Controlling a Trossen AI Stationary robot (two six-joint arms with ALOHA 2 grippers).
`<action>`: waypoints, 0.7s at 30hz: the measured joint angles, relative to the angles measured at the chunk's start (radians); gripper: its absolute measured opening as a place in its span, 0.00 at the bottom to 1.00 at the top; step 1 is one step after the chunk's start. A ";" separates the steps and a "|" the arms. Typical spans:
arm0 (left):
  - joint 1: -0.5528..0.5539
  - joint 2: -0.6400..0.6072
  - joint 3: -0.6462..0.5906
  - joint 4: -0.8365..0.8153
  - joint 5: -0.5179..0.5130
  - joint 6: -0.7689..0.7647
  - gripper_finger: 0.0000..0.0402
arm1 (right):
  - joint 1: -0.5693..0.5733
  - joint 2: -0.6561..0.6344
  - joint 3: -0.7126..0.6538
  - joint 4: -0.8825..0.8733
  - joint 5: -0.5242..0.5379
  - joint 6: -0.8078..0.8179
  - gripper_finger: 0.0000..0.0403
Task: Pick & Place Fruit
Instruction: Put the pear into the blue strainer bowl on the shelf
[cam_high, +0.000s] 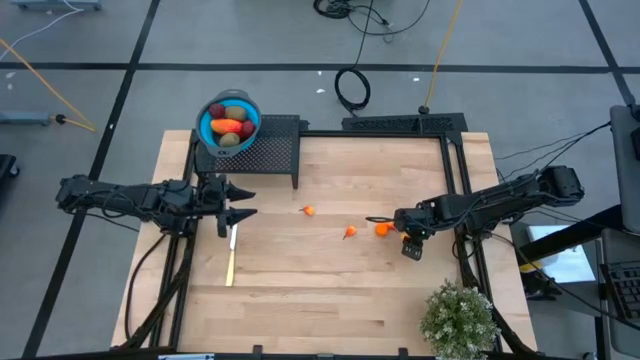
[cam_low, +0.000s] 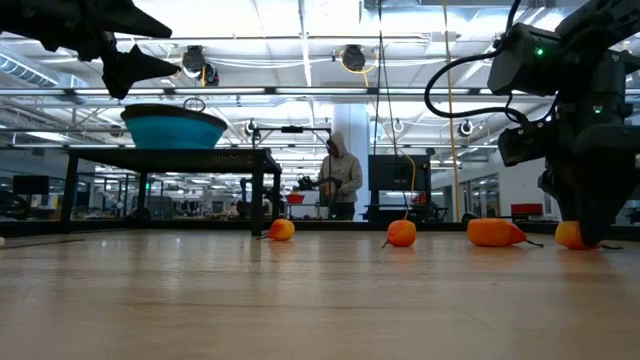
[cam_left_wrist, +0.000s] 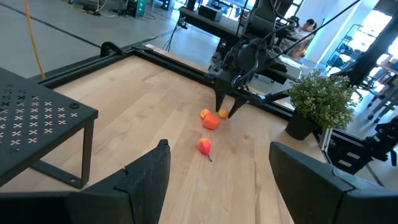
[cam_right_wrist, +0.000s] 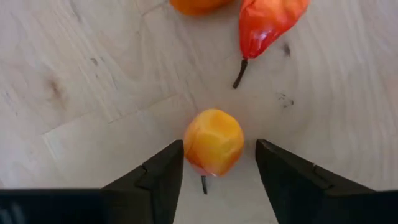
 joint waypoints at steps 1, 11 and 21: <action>0.000 0.000 0.000 0.000 0.000 0.000 0.68 | 0.000 0.000 0.000 0.000 0.001 0.005 0.47; 0.000 0.000 0.000 0.000 0.000 0.000 0.68 | -0.001 -0.002 -0.001 0.005 0.005 0.076 0.29; 0.000 0.000 0.000 0.013 0.000 -0.001 0.68 | 0.001 -0.113 -0.003 0.079 -0.208 0.106 0.22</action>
